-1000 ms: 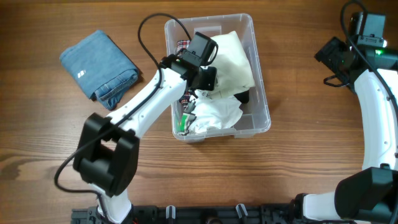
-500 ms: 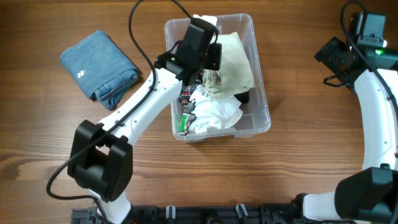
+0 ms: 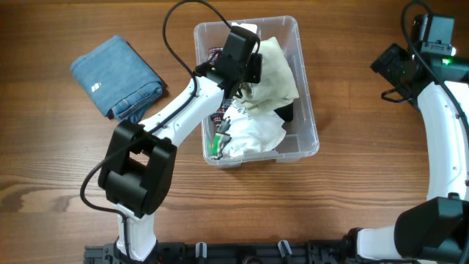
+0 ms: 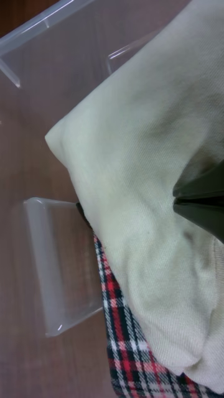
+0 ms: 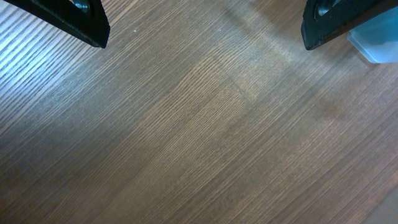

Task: Pack container

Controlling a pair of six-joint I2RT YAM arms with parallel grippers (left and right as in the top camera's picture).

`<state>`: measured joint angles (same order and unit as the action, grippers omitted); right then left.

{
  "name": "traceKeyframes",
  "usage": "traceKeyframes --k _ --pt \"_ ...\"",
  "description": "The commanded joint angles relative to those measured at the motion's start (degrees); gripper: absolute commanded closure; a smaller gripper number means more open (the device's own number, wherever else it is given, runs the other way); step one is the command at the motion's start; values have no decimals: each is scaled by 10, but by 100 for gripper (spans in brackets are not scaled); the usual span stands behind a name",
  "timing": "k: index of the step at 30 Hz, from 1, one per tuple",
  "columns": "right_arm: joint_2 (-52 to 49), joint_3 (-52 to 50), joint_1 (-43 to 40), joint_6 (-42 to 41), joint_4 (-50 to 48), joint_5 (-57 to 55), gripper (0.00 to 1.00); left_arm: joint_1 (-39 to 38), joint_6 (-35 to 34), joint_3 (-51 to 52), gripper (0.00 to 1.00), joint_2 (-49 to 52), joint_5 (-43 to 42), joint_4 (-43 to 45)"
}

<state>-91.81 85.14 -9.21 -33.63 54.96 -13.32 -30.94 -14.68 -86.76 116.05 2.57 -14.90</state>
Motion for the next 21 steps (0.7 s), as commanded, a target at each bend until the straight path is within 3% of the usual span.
traceKeyframes --k 1,5,10,15,21 --pt "-6 -2 -1 -9 -2 3 0 1 8 -3 96 19 1 23" --pt "-6 -2 -1 -9 -2 3 0 -7 7 -3 96 -42 -2 42" --pt "-6 -2 -1 -9 -2 3 0 -31 7 -3 96 -95 -48 -3" --pt "-6 -2 -1 -9 -2 3 0 -52 -14 -2 96 -69 -50 -89" --pt "-6 -2 -1 -9 -2 3 0 -67 -28 -1 96 1 -63 -94"
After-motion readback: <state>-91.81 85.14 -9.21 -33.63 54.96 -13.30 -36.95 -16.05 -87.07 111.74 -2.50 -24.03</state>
